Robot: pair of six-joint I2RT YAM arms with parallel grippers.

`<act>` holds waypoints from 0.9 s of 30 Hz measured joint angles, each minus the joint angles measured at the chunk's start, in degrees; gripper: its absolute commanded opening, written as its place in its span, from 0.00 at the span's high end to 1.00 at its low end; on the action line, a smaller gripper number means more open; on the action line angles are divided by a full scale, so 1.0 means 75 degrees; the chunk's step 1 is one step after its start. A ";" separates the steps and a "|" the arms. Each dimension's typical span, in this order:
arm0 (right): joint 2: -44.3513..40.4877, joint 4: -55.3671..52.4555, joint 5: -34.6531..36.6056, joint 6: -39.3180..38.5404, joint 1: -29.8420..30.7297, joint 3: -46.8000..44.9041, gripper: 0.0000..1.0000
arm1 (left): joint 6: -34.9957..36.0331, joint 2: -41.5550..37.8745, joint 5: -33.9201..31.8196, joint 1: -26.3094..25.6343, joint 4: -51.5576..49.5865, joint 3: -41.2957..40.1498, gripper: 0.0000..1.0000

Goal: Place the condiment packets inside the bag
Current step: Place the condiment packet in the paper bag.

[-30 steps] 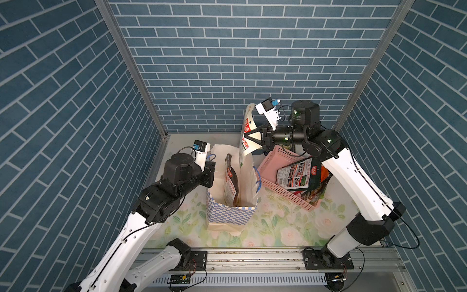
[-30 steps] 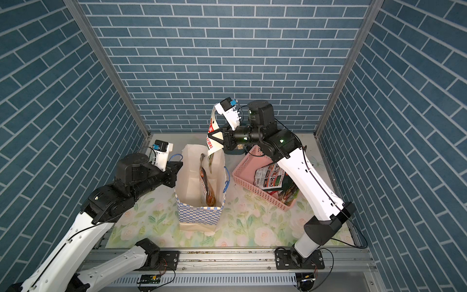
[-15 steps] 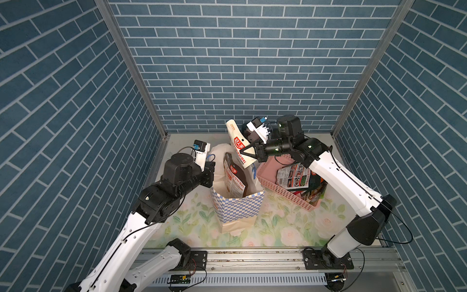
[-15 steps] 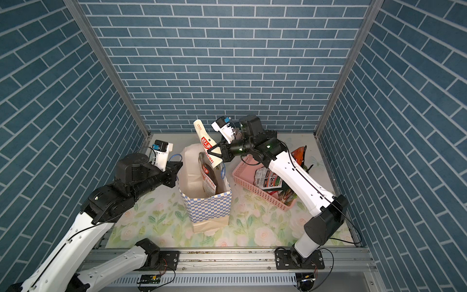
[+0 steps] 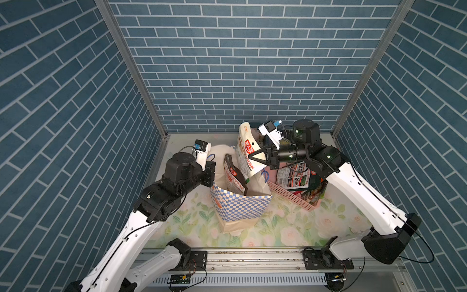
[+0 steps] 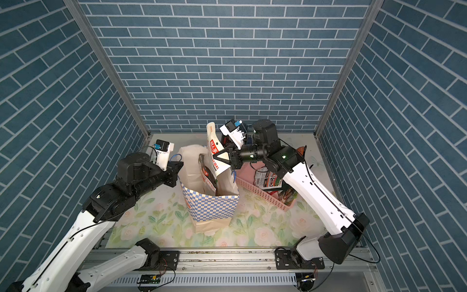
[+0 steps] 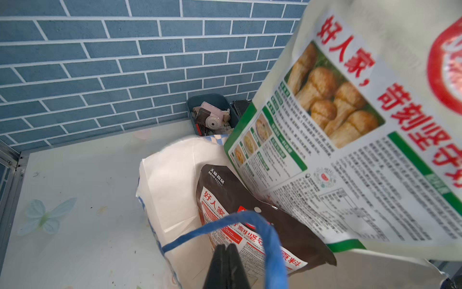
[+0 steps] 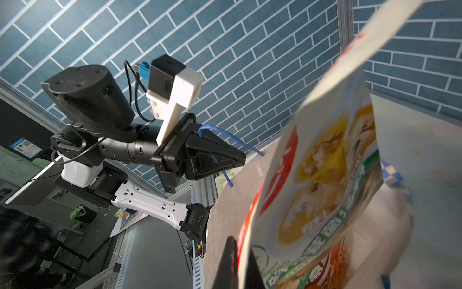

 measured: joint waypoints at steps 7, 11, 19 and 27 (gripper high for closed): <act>0.0102 -0.0373 0.0023 -0.0090 0.0000 -0.0117 1.00 | -0.0003 0.0055 0.0000 0.0000 0.0003 0.0006 1.00; 0.0300 -0.0472 0.0055 -0.0315 0.0000 0.0000 1.00 | -0.0006 0.0055 0.0000 0.0000 0.0000 0.0012 1.00; 0.1195 -0.0734 -0.0283 -0.1224 -0.0009 0.0466 1.00 | -0.0029 0.0073 0.0047 0.0000 0.0000 0.0012 1.00; 0.1559 -0.1105 0.0233 -0.1524 -0.0017 0.0554 0.59 | -0.0035 0.0079 0.0044 0.0000 0.0000 0.0012 1.00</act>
